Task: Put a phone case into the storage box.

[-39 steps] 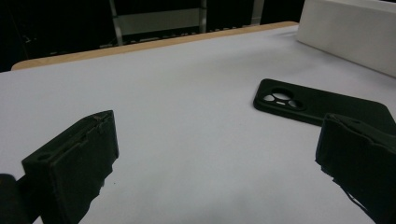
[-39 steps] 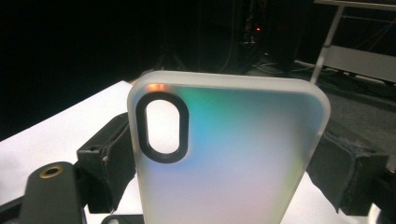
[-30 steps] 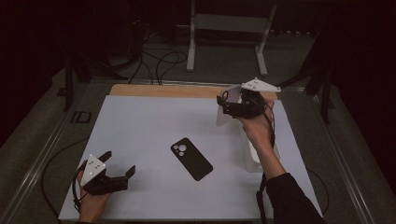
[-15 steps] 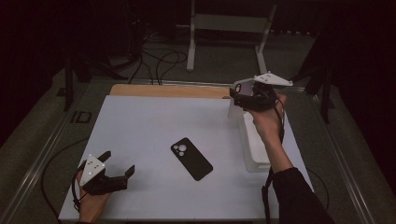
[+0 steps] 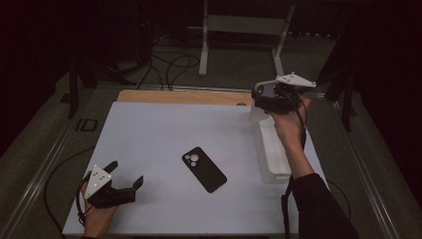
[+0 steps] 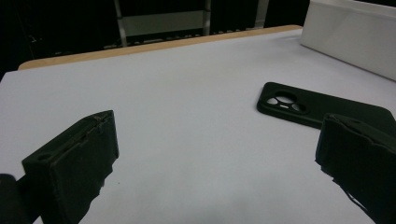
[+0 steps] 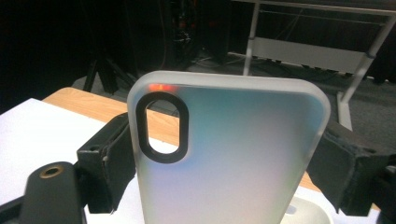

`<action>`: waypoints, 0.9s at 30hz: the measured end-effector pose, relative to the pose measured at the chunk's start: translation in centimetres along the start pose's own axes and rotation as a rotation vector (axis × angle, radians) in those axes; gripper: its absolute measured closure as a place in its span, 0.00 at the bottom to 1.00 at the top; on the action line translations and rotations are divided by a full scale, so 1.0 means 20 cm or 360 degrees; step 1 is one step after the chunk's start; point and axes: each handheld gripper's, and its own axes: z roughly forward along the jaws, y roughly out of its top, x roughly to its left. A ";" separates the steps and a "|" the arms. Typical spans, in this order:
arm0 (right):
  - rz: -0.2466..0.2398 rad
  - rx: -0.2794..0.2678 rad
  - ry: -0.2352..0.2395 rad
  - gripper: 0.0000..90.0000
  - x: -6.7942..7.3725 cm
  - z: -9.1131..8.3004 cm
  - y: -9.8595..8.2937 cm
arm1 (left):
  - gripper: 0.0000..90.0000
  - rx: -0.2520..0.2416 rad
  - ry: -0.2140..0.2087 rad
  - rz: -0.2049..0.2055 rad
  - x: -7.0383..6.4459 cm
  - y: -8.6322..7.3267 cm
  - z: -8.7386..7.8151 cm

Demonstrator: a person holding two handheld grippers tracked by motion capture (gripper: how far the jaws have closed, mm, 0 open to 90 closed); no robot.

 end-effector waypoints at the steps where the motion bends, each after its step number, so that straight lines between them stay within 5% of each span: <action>1: 0.0002 -0.0003 -0.0005 0.18 -0.01 0.00 0.00 | 0.00 -0.0001 0.0001 0.0000 0.00 0.00 0.00; 27: 0.0089 0.0116 -0.0195 0.18 -0.18 0.12 -0.05 | 0.00 -0.0011 0.0013 0.0001 0.00 0.00 0.00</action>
